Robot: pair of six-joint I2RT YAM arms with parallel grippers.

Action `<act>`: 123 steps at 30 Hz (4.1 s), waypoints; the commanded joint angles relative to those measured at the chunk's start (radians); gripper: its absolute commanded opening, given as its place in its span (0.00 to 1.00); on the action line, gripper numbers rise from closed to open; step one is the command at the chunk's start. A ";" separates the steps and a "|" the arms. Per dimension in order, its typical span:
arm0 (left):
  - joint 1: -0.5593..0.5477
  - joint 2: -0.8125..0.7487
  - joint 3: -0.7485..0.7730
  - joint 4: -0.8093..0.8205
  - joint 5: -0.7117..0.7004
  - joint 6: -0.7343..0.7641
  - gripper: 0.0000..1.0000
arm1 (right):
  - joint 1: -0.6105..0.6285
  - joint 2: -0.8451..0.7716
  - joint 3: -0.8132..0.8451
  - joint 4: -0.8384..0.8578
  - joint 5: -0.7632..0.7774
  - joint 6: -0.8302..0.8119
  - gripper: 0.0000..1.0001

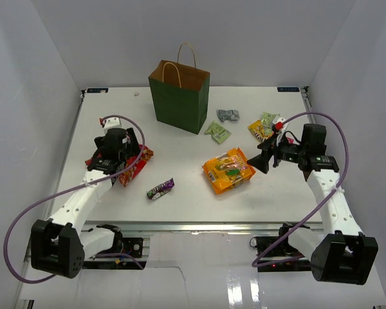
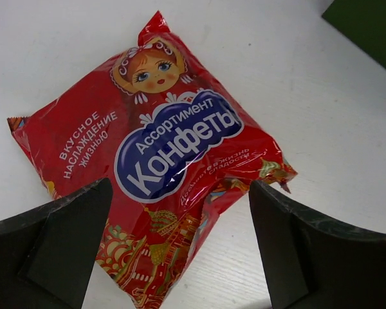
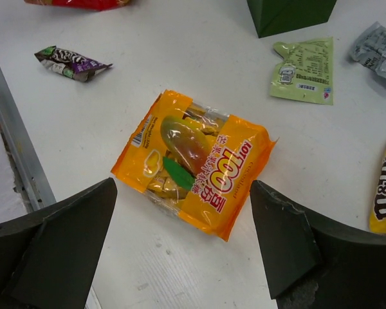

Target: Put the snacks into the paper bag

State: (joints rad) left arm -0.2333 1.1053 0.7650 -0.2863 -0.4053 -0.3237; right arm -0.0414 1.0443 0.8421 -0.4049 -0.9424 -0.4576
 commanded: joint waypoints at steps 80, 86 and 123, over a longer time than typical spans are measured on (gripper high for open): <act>0.150 -0.025 0.148 0.532 0.941 -0.630 0.00 | 0.097 -0.081 -0.055 0.021 0.070 -0.079 0.90; 0.150 -0.019 0.158 0.665 0.968 -0.831 0.00 | 0.095 -0.079 -0.055 0.025 0.076 -0.076 0.90; 0.138 0.991 1.694 0.802 0.561 -1.353 0.00 | 0.098 -0.073 -0.067 0.044 0.068 -0.046 0.90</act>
State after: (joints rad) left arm -0.0883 2.0830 2.3474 0.4473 0.3004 -1.6165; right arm 0.0505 0.9707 0.7868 -0.3916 -0.8478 -0.5148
